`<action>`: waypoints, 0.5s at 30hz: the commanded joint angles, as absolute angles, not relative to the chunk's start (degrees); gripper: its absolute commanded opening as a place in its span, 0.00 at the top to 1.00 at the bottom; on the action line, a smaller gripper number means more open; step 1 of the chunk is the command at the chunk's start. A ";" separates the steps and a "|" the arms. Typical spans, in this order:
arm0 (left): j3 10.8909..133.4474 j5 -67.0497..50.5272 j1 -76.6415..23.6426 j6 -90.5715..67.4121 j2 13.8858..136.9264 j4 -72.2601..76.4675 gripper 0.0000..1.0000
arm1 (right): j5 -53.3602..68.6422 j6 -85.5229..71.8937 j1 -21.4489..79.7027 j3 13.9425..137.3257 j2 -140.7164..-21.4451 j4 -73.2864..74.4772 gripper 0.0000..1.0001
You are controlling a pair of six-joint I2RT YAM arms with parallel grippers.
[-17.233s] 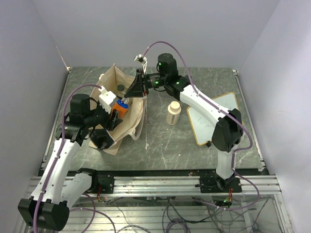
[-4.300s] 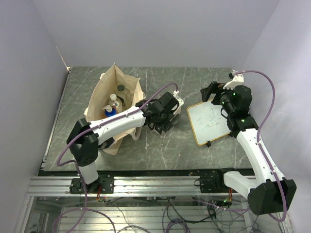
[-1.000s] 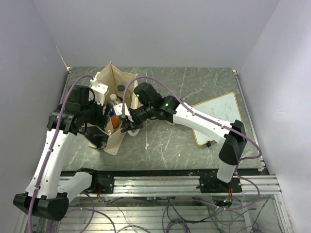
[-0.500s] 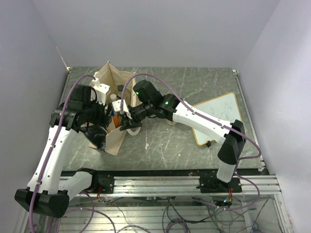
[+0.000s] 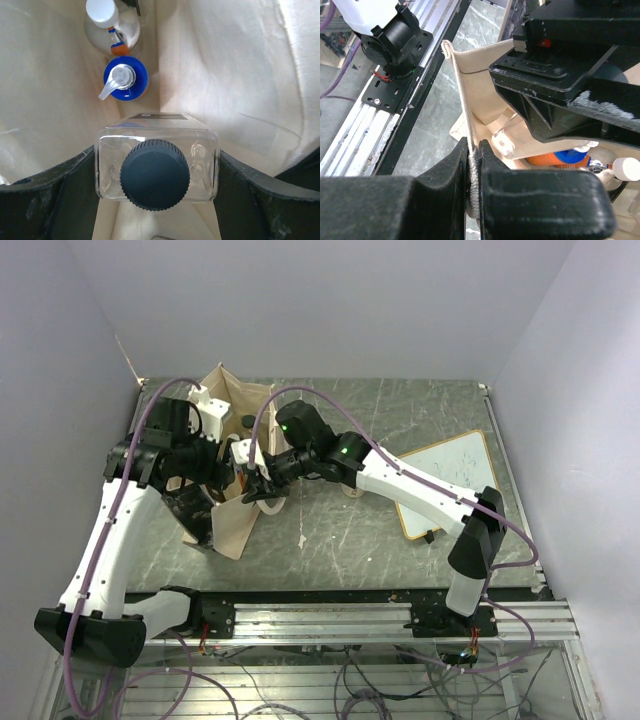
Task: Place the personal care products into the canvas bag
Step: Place the care product in the canvas bag.
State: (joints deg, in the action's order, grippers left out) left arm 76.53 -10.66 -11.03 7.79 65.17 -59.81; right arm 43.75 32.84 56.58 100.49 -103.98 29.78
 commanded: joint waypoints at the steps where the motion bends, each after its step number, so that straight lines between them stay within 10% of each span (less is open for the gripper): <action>1: 81.71 -16.74 -10.55 9.27 63.40 -56.65 0.93 | 48.63 32.30 57.32 99.24 -100.75 24.09 1.00; 15: 75.98 -10.10 -10.55 7.56 66.75 -56.31 0.93 | 51.06 28.88 55.15 100.92 -101.08 21.48 1.00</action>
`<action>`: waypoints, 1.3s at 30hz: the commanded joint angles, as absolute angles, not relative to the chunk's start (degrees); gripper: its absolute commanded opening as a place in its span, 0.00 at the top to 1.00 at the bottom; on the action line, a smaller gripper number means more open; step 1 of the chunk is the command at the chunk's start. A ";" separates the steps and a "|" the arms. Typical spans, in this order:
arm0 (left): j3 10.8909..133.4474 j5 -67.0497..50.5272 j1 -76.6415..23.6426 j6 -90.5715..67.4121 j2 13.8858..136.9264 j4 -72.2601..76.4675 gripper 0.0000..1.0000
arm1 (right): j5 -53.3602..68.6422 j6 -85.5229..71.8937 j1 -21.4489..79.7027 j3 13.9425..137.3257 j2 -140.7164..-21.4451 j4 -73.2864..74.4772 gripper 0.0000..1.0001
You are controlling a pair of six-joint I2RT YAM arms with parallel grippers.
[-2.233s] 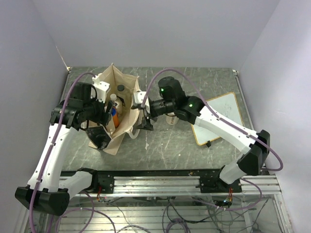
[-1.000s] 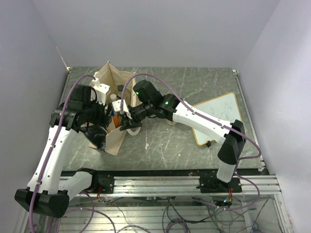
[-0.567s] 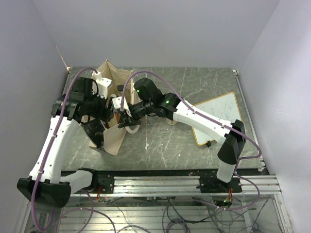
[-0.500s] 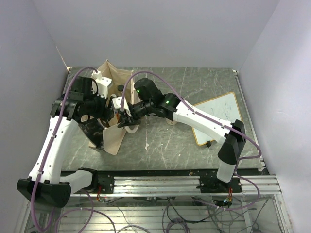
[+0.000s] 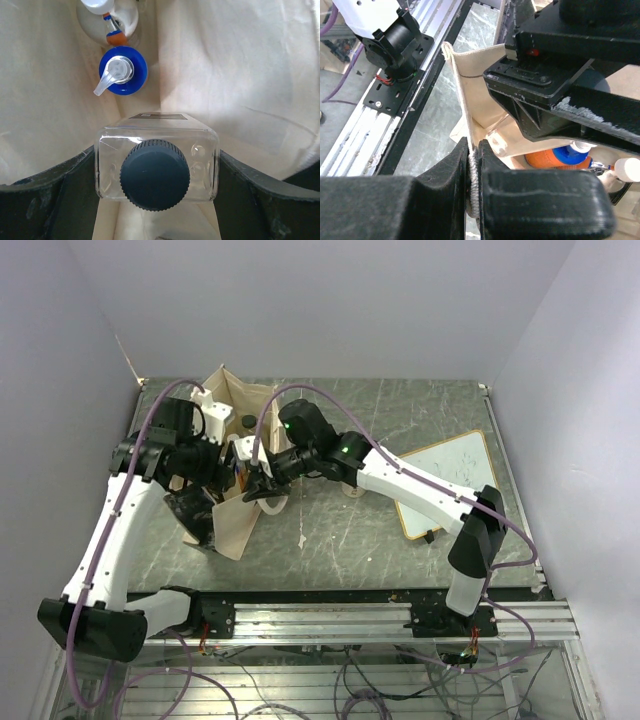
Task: Place the personal care products into the canvas bag
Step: Place the care product in the canvas bag.
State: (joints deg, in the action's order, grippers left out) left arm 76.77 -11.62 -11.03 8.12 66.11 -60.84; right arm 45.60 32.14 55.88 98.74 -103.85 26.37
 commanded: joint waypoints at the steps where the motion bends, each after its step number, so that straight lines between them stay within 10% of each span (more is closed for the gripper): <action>1: 75.28 -10.51 -10.55 7.84 66.53 -54.70 0.93 | 51.21 28.61 54.96 101.02 -101.07 21.21 1.00; 39: 58.47 -6.84 -10.55 4.24 66.05 -41.77 0.93 | 54.14 29.31 50.63 101.03 -101.78 18.09 1.00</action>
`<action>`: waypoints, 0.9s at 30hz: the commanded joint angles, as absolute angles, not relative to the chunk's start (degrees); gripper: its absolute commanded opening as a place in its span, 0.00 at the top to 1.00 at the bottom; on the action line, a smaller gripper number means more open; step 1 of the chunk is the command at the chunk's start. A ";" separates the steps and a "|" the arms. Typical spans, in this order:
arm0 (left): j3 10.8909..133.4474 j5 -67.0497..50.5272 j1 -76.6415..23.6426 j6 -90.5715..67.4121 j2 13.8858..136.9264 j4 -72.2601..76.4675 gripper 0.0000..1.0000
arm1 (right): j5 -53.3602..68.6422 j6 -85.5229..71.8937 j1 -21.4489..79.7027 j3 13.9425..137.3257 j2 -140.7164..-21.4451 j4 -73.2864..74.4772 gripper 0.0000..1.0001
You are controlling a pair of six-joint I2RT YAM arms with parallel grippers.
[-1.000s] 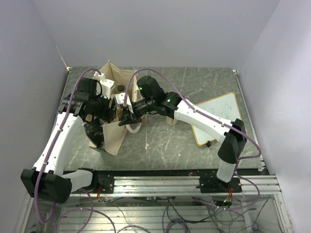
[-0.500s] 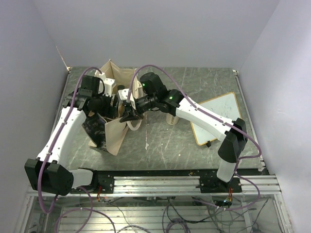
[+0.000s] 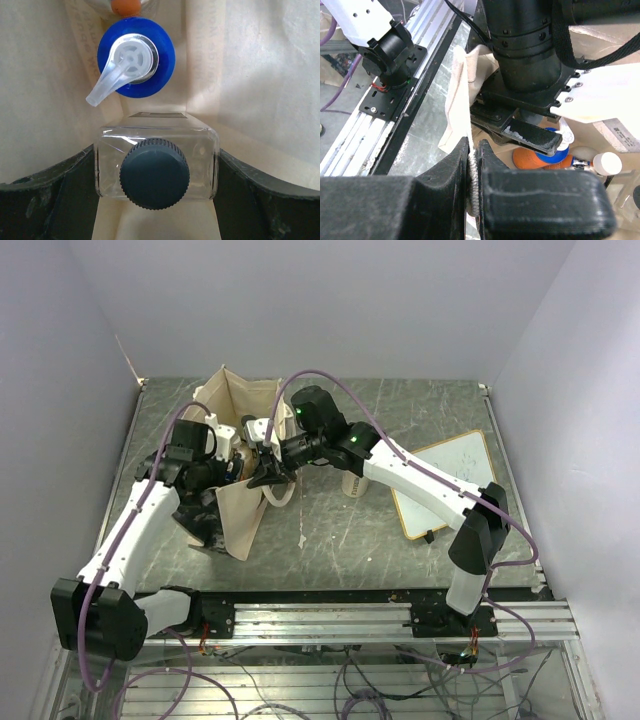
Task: Place the personal care products into the canvas bag
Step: Place the care product in the canvas bag.
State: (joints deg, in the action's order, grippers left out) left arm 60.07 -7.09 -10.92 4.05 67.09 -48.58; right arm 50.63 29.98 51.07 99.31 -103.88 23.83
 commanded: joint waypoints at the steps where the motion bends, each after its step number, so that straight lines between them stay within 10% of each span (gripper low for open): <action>1: 57.85 -6.97 -10.55 3.96 66.34 -40.79 0.93 | 54.14 29.35 50.63 100.95 -101.93 17.99 1.00; 10: 54.25 -8.58 -10.57 2.64 66.99 -37.53 0.90 | 53.23 29.55 50.54 99.06 -101.87 17.69 1.00; 27: 58.19 -10.82 -10.53 4.28 63.72 -42.19 0.38 | 52.56 29.46 50.54 98.29 -101.29 17.41 0.85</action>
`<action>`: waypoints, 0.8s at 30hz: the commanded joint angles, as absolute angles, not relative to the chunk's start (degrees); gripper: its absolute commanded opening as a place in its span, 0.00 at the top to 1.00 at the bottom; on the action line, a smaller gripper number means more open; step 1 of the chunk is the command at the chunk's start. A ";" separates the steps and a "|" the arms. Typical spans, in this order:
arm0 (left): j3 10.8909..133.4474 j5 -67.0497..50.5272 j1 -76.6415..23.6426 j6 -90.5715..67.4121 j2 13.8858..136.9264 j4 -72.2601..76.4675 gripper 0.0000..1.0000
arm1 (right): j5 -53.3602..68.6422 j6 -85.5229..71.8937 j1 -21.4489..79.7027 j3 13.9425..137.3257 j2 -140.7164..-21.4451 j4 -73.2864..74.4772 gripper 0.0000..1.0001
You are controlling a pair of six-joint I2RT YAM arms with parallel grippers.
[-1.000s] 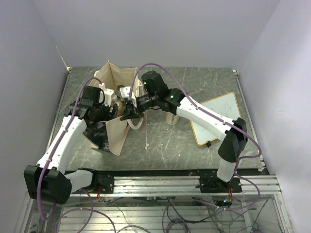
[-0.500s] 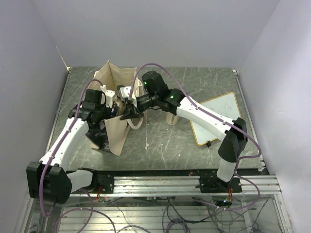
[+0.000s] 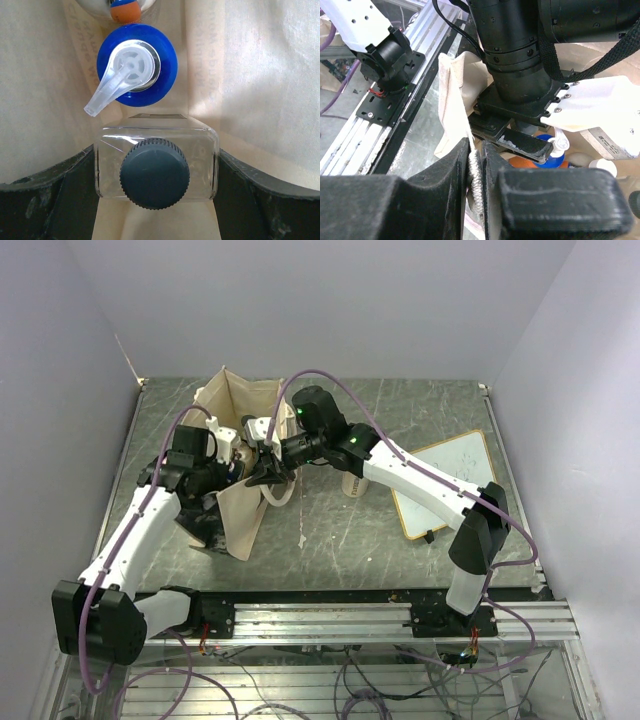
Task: Place the personal care products into the canvas bag
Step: Place the care product in the canvas bag.
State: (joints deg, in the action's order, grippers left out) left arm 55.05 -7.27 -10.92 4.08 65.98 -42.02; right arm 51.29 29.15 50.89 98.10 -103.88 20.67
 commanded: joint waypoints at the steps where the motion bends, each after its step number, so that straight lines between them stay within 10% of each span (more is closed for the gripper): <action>1: 58.50 -11.03 -10.54 4.28 63.64 -42.39 0.36 | 52.56 29.52 50.54 98.33 -101.26 17.57 0.85; 14: 63.81 -13.69 -10.55 6.02 61.96 -46.78 0.06 | 51.27 30.59 49.88 94.61 -99.20 18.31 0.67; 24: 68.21 -13.56 -10.55 8.77 59.38 -48.20 0.03 | 49.41 32.04 49.60 94.55 -96.63 19.81 0.60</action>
